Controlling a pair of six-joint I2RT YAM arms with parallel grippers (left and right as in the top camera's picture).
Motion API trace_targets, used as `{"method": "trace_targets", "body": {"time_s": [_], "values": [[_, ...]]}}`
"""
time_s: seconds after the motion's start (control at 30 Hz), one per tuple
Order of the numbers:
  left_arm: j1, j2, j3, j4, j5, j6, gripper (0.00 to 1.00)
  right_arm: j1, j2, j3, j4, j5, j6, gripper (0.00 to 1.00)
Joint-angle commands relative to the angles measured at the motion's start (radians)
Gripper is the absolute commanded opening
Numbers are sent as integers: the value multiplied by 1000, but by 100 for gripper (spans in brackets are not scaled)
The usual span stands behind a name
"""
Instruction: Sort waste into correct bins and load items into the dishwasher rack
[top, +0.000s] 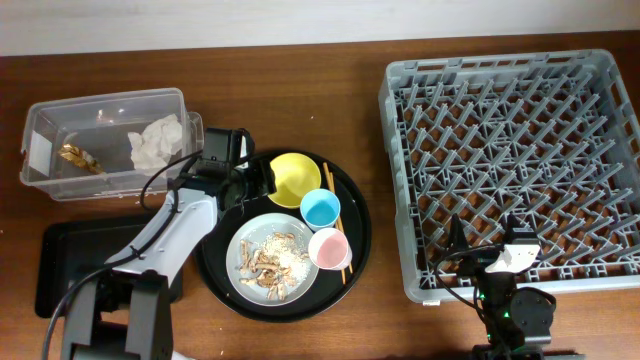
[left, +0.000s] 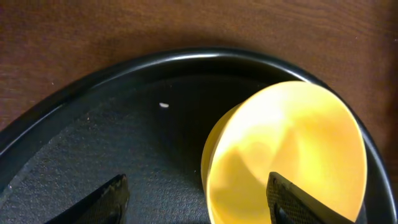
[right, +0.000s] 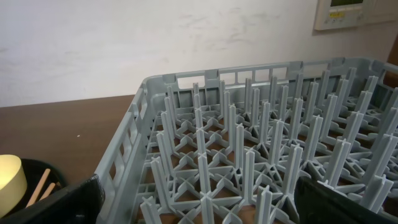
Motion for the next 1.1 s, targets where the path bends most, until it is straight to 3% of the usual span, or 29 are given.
{"method": "trace_targets", "body": {"time_s": [0.0, 0.4, 0.57, 0.7, 0.9, 0.97, 1.07], "values": [[-1, 14, 5, 21, -15, -12, 70, -7, -6, -7, -4, 8, 4, 99], [-1, 94, 5, 31, -40, -13, 69, -7, -6, -7, -4, 8, 4, 99], [0, 94, 5, 31, -83, -13, 50, -7, -6, -7, -4, 9, 4, 99], [0, 94, 5, 31, -90, -13, 45, -7, -6, -7, -3, 9, 4, 99], [2, 64, 6, 11, -108, -13, 45, -7, -6, -7, -4, 9, 4, 99], [2, 3, 6, 9, -108, -13, 55, -7, -6, -7, -4, 8, 4, 99], [2, -65, 6, -4, -107, -13, 60, -7, -6, -7, -4, 9, 4, 99]]}}
